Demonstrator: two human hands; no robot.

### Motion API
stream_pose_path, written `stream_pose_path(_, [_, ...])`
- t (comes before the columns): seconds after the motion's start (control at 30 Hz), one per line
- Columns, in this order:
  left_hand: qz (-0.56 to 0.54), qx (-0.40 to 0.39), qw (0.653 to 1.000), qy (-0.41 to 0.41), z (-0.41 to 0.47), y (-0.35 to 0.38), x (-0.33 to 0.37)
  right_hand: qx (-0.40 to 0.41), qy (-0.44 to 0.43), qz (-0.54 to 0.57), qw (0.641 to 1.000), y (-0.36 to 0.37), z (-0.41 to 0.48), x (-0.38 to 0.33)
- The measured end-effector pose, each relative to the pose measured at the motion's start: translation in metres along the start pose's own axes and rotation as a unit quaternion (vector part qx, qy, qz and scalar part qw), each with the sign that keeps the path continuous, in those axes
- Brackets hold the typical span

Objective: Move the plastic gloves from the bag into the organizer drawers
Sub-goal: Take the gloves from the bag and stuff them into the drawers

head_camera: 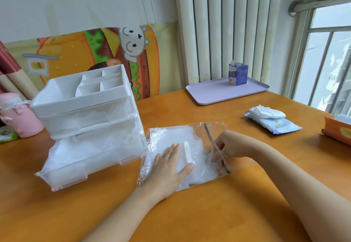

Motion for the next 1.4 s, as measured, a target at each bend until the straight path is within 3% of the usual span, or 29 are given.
stream_pose_path(0.1, [0.001, 0.002, 1.0, -0.003, 0.001, 0.0, -0.001, 0.005, 0.02, 0.054, 0.998, -0.008, -0.004, 0.006])
stream_pose_path(0.17, [0.006, -0.009, 1.0, -0.01, 0.002, 0.002, -0.002, -0.004, 0.042, 0.234, 0.971, -0.015, -0.005, 0.013])
stream_pose_path(0.27, [0.024, -0.025, 0.999, -0.018, 0.002, 0.005, -0.005, -0.033, 0.06, 0.539, 0.839, -0.025, -0.006, 0.02])
stream_pose_path(0.33, [0.035, -0.031, 0.999, -0.023, 0.003, 0.005, -0.007, -0.063, 0.019, 0.662, 0.747, -0.034, -0.009, 0.018])
stream_pose_path(0.4, [0.038, -0.028, 0.999, -0.023, 0.003, 0.005, -0.008, -0.087, -0.05, 0.729, 0.677, -0.048, -0.019, 0.01])
stream_pose_path(0.5, [-0.032, 0.008, 0.999, -0.015, 0.003, -0.004, 0.0, -0.137, -0.118, 0.771, 0.611, -0.058, -0.038, -0.004])
stream_pose_path(0.6, [-0.302, 0.065, 0.951, 0.015, 0.006, -0.028, 0.009, -0.24, -0.179, 0.76, 0.577, -0.053, -0.051, -0.025])
stream_pose_path(0.67, [-0.377, 0.087, 0.92, 0.066, 0.007, -0.044, 0.014, -0.254, -0.206, 0.738, 0.59, -0.051, -0.057, -0.033])
stream_pose_path(0.8, [-0.383, 0.058, 0.914, 0.118, 0.005, -0.057, 0.024, -0.326, -0.23, 0.697, 0.595, -0.037, -0.065, -0.057])
stream_pose_path(0.9, [-0.413, 0.093, 0.897, 0.127, 0.003, -0.067, 0.026, -0.287, -0.215, 0.708, 0.608, -0.037, -0.06, -0.051])
stream_pose_path(1.0, [-0.508, 0.131, 0.845, 0.109, -0.003, -0.082, 0.025, -0.283, -0.196, 0.725, 0.596, -0.039, -0.061, -0.052])
stream_pose_path(1.07, [-0.55, 0.156, 0.816, 0.088, -0.009, -0.095, 0.024, -0.24, -0.173, 0.732, 0.614, -0.044, -0.056, -0.05])
stream_pose_path(1.1, [-0.542, 0.171, 0.818, 0.083, -0.011, -0.103, 0.026, -0.234, -0.172, 0.728, 0.621, -0.043, -0.054, -0.047])
stream_pose_path(1.23, [-0.38, 0.245, 0.889, 0.075, -0.025, -0.133, 0.027, -0.258, -0.171, 0.669, 0.675, -0.031, -0.05, -0.058])
stream_pose_path(1.4, [-0.299, 0.259, 0.916, 0.069, -0.038, -0.164, 0.013, -0.209, -0.198, 0.528, 0.799, -0.025, -0.053, -0.086])
Point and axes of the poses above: each hand's wrist, its own z-axis towards the middle knuckle, its own y-axis out of the palm, x = y × z, the point moved 6 cm from there along z, towards the middle knuckle, and after that the axes turned 9 degrees about y, right-handed, at the moved point
